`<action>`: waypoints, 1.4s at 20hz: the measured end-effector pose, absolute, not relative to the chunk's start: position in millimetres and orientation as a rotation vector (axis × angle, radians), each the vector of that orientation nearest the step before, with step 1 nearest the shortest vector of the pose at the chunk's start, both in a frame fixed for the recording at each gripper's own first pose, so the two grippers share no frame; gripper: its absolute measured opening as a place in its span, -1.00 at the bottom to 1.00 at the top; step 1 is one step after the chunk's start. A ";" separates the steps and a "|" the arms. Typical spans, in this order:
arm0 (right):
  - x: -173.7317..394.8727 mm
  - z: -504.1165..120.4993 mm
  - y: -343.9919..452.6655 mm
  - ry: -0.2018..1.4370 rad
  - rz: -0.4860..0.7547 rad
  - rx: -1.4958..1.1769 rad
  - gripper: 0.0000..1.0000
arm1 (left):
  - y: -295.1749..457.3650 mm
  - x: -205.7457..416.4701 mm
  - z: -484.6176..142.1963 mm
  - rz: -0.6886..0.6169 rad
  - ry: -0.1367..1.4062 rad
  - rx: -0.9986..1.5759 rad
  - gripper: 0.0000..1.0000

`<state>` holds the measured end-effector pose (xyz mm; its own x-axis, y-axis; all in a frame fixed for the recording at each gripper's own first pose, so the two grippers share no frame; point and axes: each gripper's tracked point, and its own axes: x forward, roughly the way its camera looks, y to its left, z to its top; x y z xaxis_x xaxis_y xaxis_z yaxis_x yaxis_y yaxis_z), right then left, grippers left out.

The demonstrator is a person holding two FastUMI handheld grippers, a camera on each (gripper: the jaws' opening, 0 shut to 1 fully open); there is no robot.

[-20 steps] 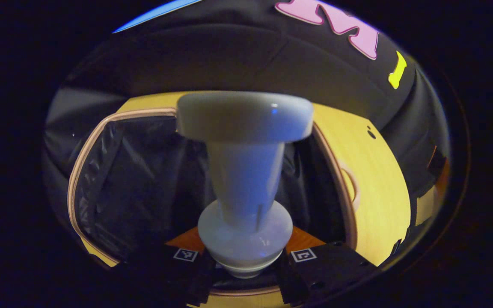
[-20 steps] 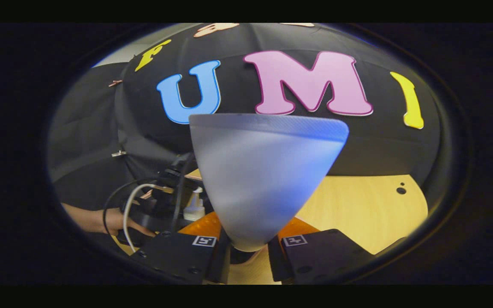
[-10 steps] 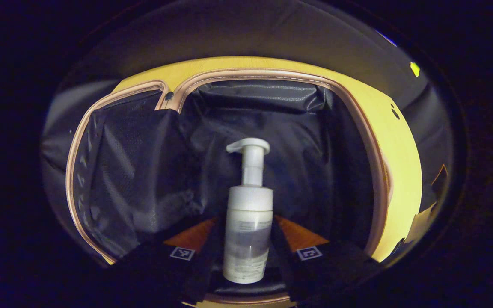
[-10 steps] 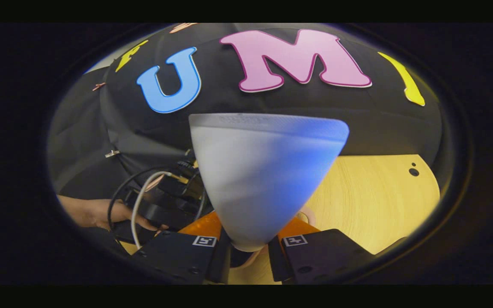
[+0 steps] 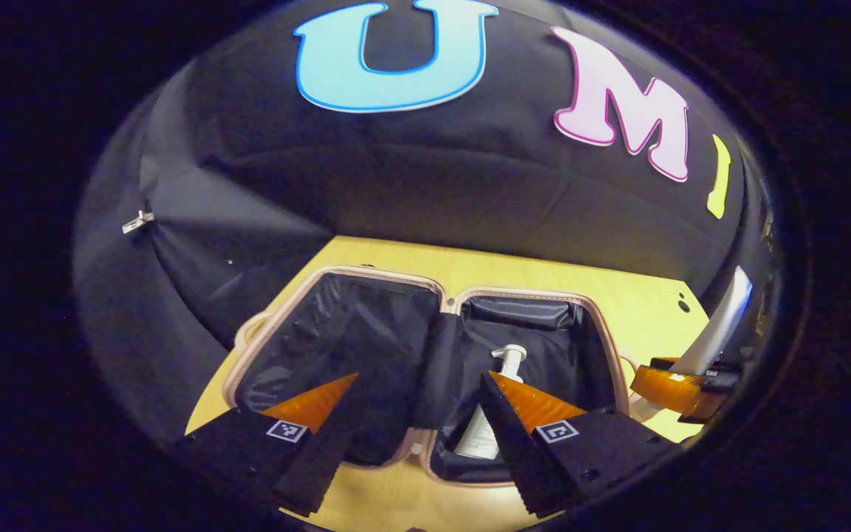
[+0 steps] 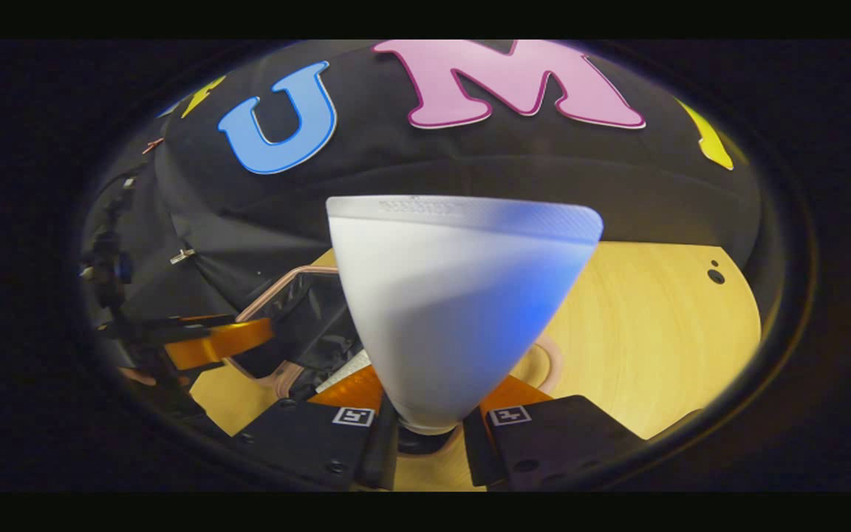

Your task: First open the suitcase, pack the skin care products into it, and then close the suitcase.

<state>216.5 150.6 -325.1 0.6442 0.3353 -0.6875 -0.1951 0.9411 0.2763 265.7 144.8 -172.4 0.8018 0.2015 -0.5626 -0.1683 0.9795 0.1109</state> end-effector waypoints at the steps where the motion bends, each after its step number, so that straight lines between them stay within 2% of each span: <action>1: 214.7 -331.2 158.0 0.846 0.300 0.190 -0.18 | 148.6 256.9 -166.5 0.207 0.588 0.055 0.92; 7: 201.4 -394.7 190.7 1.102 0.218 0.215 -0.17 | 156.5 190.5 -136.4 0.220 0.512 -0.096 0.92; 9: 197.4 -411.1 193.8 1.136 0.169 0.167 -0.17 | 163.1 175.5 -139.4 0.225 0.507 -0.132 0.92; 10: 195.0 -418.6 193.7 1.151 0.143 0.141 0.00 | 166.9 167.1 -143.5 0.233 0.517 -0.139 0.92; 11: 189.9 -425.1 195.7 1.173 0.110 0.141 -0.17 | 171.8 158.8 -147.3 0.241 0.531 -0.138 0.92; 12: 186.3 -430.6 197.9 1.204 0.081 0.149 -0.12 | 176.2 151.9 -150.2 0.248 0.539 -0.131 0.92; 13: 184.0 -436.4 196.5 1.223 0.050 0.150 -0.11 | 180.6 148.1 -151.6 0.254 0.547 -0.123 0.83; 14: 184.0 -437.5 194.1 1.229 0.019 0.149 -0.04 | 184.0 143.4 -153.3 0.257 0.553 -0.117 0.93; 17: 199.3 -422.7 197.7 1.146 0.010 0.149 0.08 | 194.7 141.8 -152.5 0.268 0.551 -0.110 0.92; 18: 200.8 -415.5 199.2 1.130 0.019 0.157 0.18 | 200.7 144.7 -152.7 0.273 0.544 -0.110 0.93; 19: 195.8 -404.5 201.0 1.128 0.030 0.175 0.43 | 207.2 147.4 -151.0 0.278 0.535 -0.106 0.93; 21: 197.2 -382.4 198.3 1.077 0.051 0.196 0.68 | 225.7 160.5 -145.4 0.287 0.513 -0.092 0.92; 22: 199.4 -366.5 194.6 1.037 0.067 0.203 0.91 | 236.9 168.5 -144.5 0.290 0.508 -0.084 0.92; 24: 199.9 -335.7 198.4 0.960 0.121 0.244 0.96 | 264.2 184.5 -144.9 0.305 0.514 -0.074 0.92; 28: 194.1 -273.5 181.6 0.814 0.178 0.243 0.96 | 321.1 225.6 -150.1 0.304 0.524 -0.084 0.92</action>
<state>194.1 181.6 -273.5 0.6743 0.2492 -0.6952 -0.0635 0.9574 0.2816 225.6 321.1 -150.1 0.8222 0.2643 -0.5041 -0.3069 0.9517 -0.0016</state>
